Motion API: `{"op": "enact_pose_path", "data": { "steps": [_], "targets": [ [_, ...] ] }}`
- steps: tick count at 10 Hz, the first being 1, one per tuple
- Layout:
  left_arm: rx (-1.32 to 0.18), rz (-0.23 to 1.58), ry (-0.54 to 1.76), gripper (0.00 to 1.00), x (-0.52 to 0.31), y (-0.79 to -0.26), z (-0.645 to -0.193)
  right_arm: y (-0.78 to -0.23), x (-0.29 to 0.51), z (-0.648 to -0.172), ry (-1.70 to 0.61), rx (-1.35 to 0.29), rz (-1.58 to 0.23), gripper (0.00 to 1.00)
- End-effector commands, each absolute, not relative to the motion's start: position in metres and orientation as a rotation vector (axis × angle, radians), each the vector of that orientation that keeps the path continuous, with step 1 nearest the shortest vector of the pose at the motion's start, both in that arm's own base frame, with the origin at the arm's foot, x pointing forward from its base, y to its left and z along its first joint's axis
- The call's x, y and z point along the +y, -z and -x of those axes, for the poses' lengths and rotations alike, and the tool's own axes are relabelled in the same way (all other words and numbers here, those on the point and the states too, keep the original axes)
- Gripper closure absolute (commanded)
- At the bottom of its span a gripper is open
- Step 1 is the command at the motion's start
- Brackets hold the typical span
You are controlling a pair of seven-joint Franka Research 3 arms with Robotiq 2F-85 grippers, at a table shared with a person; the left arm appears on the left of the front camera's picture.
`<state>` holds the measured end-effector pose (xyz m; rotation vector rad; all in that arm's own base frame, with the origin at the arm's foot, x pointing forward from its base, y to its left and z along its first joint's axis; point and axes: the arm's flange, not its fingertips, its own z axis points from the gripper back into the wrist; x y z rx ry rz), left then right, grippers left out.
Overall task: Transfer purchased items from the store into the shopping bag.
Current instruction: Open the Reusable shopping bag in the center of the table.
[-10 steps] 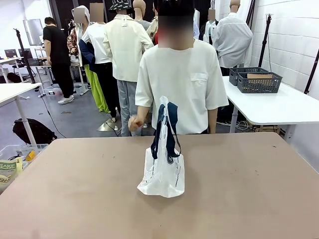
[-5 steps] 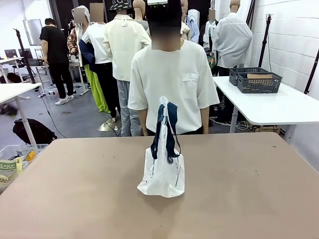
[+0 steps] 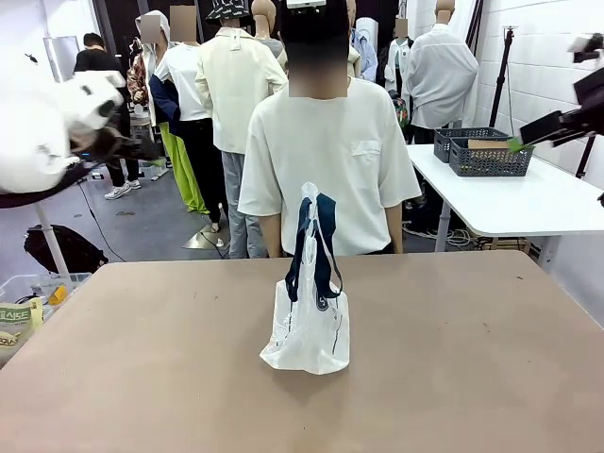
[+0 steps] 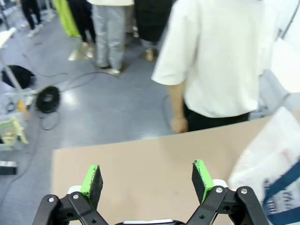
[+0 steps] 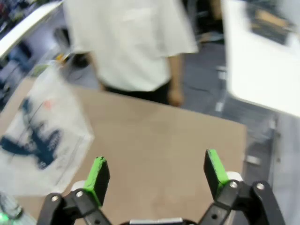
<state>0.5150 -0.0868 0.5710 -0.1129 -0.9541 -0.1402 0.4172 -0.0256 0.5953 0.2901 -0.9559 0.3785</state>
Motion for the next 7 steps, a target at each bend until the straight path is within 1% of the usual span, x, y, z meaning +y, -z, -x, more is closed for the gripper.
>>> {"op": "enact_pose_path", "data": {
  "steps": [1,2,3,4,5,6,7],
  "targets": [
    [-0.894,0.244,0.162,0.0,-0.11,-0.566,-0.52,-0.59,-0.029,-0.411,-0.505,-0.906,-0.378,0.0],
    [-0.858,0.251,0.156,0.0,-0.121,-0.564,-0.52,-0.585,-0.023,-0.408,-0.518,-0.905,-0.374,0.0],
    [-0.816,0.173,0.127,0.0,-0.108,-0.565,-0.514,-0.579,-0.03,-0.405,-0.47,-0.906,-0.272,0.0],
    [-0.899,0.233,0.159,0.0,-0.144,-0.558,-0.512,-0.595,-0.008,-0.405,-0.501,-0.913,-0.382,0.0],
    [-0.899,0.233,0.159,0.0,-0.144,-0.558,-0.512,-0.595,-0.008,-0.405,-0.501,-0.913,-0.382,0.0],
    [-0.86,0.23,0.149,0.0,-0.138,-0.554,-0.513,-0.595,-0.008,-0.405,-0.501,-0.913,-0.382,0.0],
    [-0.818,0.195,0.055,0.0,-0.114,-0.543,-0.49,-0.595,-0.008,-0.405,-0.501,-0.913,-0.382,0.0]
  ]
}}
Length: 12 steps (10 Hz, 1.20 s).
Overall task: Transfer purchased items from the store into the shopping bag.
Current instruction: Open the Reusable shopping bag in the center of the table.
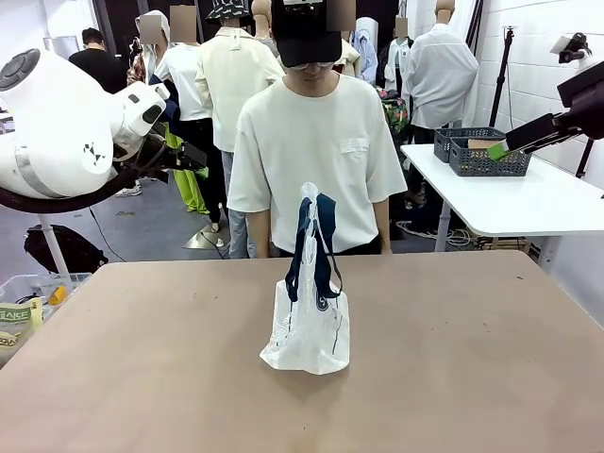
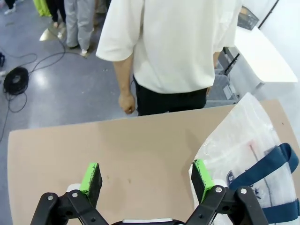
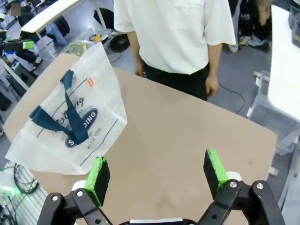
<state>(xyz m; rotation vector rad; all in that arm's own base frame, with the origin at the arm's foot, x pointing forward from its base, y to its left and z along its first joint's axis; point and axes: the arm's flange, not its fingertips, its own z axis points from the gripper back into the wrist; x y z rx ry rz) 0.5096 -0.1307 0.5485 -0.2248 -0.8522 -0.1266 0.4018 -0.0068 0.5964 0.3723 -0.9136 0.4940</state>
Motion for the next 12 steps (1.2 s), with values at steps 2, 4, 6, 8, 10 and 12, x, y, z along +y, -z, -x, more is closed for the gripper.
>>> {"op": "enact_pose_path", "data": {
  "steps": [2,4,6,8,10,12],
  "targets": [
    [-0.855,0.28,0.038,0.0,-0.13,-0.547,-0.498,-0.597,0.007,-0.402,-0.533,-0.881,-0.418,0.0],
    [-0.85,0.397,0.081,0.0,-0.177,-0.553,-0.546,-0.594,0.069,-0.419,-0.554,-0.707,-0.486,0.0],
    [-0.787,0.488,0.16,0.0,-0.23,-0.554,-0.57,-0.589,0.134,-0.424,-0.61,-0.65,-0.528,0.0],
    [-0.708,0.524,0.215,0.0,-0.274,-0.547,-0.583,-0.577,0.188,-0.431,-0.64,-0.596,-0.581,0.0],
    [-0.658,0.533,0.25,0.0,-0.301,-0.539,-0.593,-0.56,0.218,-0.439,-0.606,-0.572,-0.535,0.0],
    [-0.596,0.535,0.287,0.0,-0.315,-0.525,-0.598,-0.544,0.239,-0.436,-0.597,-0.524,-0.576,0.0]
  ]
}}
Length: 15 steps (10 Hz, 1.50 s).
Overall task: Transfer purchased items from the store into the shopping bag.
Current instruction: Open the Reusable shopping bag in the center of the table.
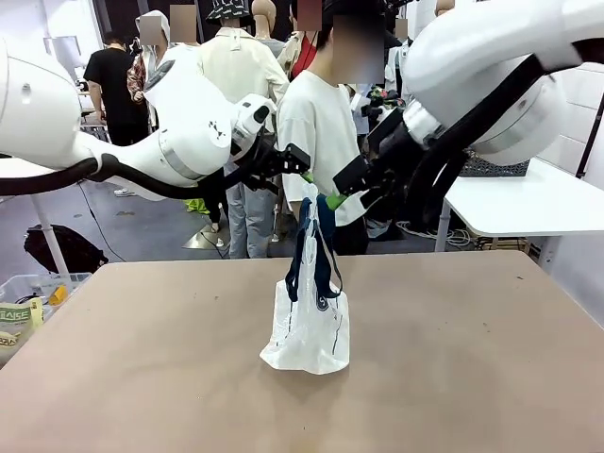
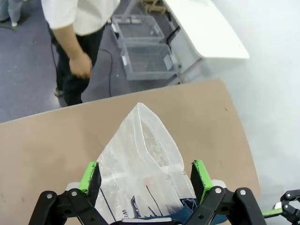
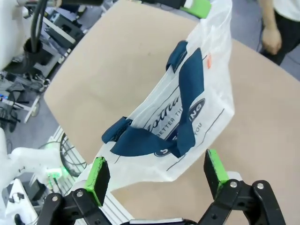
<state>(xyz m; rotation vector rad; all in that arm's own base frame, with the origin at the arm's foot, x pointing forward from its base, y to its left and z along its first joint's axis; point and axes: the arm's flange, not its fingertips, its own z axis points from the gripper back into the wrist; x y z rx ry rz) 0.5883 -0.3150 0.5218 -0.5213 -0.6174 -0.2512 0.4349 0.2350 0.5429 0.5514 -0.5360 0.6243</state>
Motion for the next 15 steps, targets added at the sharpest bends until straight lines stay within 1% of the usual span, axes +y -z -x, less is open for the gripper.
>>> {"op": "enact_pose_path", "data": {
  "steps": [1,6,10,12,15],
  "targets": [
    [-0.574,0.542,0.287,0.0,-0.32,-0.521,-0.597,-0.537,0.245,-0.431,-0.586,-0.502,-0.559,0.0],
    [-0.499,0.51,0.316,0.0,-0.329,-0.505,-0.6,-0.517,0.269,-0.43,-0.614,-0.436,-0.524,0.0],
    [-0.491,0.502,0.322,0.0,-0.327,-0.503,-0.598,-0.508,0.274,-0.433,-0.62,-0.41,-0.511,0.0],
    [-0.527,0.516,0.322,0.0,-0.325,-0.508,-0.596,-0.512,0.275,-0.433,-0.622,-0.421,-0.51,0.0],
    [-0.539,0.505,0.329,0.0,-0.322,-0.513,-0.593,-0.522,0.27,-0.43,-0.621,-0.441,-0.497,0.0]
  ]
}}
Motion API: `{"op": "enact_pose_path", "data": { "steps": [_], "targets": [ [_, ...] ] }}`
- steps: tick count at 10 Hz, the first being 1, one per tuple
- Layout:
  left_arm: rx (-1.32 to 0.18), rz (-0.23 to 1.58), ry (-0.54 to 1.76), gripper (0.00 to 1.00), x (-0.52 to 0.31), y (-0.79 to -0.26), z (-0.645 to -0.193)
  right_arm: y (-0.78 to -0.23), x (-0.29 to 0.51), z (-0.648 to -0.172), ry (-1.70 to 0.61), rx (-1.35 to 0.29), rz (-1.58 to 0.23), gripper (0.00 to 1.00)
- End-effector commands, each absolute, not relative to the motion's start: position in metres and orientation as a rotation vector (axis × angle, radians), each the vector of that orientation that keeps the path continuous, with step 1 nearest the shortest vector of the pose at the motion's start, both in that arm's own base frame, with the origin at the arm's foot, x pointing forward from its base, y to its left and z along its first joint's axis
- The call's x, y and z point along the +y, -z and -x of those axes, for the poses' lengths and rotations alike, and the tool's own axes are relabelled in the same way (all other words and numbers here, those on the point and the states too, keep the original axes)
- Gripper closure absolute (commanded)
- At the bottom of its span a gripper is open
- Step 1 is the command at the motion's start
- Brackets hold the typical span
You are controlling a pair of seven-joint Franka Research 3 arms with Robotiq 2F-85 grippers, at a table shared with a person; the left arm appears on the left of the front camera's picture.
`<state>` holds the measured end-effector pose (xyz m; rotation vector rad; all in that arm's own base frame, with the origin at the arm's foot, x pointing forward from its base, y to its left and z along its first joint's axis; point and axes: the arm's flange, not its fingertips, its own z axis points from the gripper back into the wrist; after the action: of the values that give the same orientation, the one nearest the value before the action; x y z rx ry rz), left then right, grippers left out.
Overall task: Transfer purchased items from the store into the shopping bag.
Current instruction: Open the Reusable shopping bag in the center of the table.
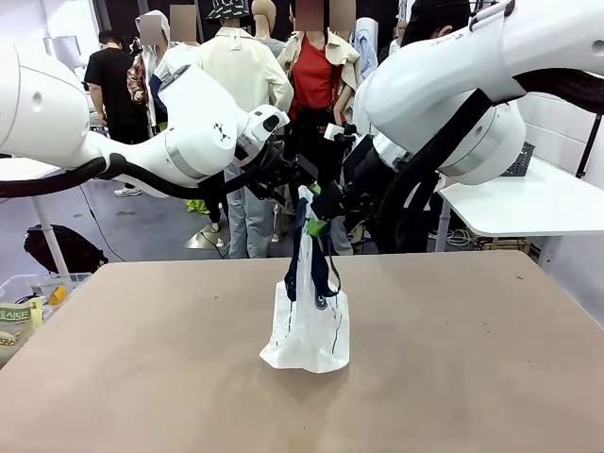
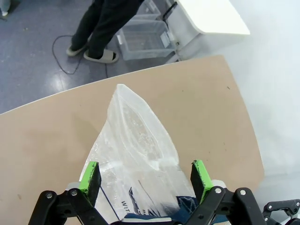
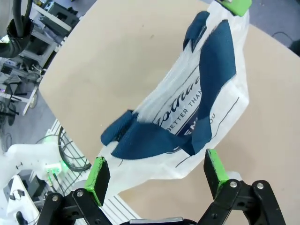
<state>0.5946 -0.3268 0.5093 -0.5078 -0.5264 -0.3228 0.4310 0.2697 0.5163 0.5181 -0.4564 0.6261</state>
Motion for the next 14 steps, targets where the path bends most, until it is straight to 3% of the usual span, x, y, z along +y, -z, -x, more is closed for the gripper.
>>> {"op": "enact_pose_path", "data": {
  "steps": [1,14],
  "targets": [
    [-0.546,0.494,0.325,0.0,-0.3207,-0.5147,-0.592,-0.5248,0.2691,-0.4298,-0.623,-0.447,-0.492,0.0],
    [-0.494,0.479,0.334,0.0,-0.317,-0.5073,-0.5914,-0.5229,0.278,-0.4299,-0.65,-0.416,-0.463,0.0]
  ]
}}
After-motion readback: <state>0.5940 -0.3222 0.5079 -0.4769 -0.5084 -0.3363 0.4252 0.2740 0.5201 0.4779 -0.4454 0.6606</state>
